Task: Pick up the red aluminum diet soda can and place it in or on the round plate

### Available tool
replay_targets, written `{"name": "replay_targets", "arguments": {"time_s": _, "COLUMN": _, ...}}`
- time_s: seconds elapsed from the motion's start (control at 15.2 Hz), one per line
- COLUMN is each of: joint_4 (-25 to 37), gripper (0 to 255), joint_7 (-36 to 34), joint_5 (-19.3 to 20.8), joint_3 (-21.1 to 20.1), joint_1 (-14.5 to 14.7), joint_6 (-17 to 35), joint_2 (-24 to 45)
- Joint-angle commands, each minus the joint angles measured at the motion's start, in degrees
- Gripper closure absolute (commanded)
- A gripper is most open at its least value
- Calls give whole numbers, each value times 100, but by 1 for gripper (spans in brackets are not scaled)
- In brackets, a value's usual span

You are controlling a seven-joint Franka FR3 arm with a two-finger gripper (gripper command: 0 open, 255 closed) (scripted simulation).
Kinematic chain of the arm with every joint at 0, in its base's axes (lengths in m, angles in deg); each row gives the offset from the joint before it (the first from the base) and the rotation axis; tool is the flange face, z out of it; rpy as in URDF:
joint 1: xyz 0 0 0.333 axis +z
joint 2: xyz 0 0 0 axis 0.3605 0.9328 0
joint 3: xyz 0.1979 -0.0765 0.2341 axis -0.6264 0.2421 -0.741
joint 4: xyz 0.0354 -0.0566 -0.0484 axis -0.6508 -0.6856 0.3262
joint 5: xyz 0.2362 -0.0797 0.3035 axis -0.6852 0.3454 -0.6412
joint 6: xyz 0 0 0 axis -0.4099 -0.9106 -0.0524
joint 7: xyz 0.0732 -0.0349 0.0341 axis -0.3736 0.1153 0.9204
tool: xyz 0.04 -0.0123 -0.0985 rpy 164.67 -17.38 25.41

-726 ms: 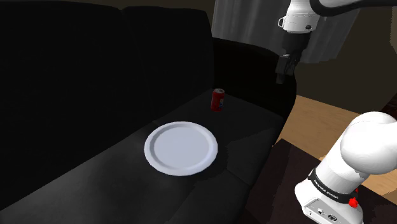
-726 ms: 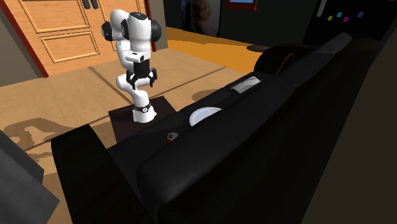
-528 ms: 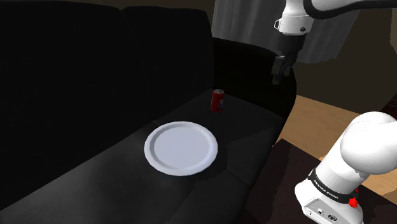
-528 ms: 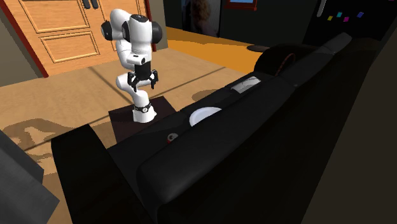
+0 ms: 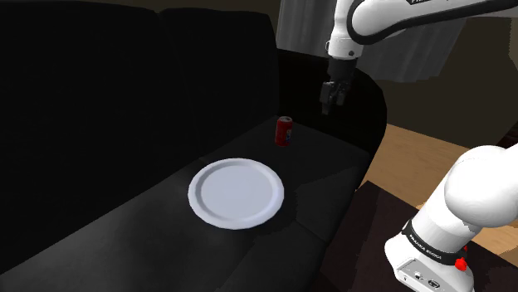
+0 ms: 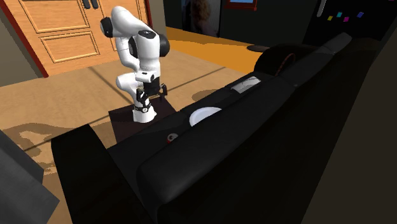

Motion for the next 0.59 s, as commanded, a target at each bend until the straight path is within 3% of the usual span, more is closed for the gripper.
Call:
{"name": "replay_targets", "arguments": {"time_s": 0.0, "joint_4": 173, "gripper": 0, "joint_7": 1, "joint_5": -45, "joint_3": 21, "joint_1": 3, "joint_6": 306, "joint_2": 441}}
{"name": "replay_targets", "arguments": {"time_s": 0.53, "joint_4": 1154, "gripper": 0, "joint_7": 23, "joint_5": -268, "joint_3": 51, "joint_1": 42, "joint_6": 1167, "joint_2": 2168}}
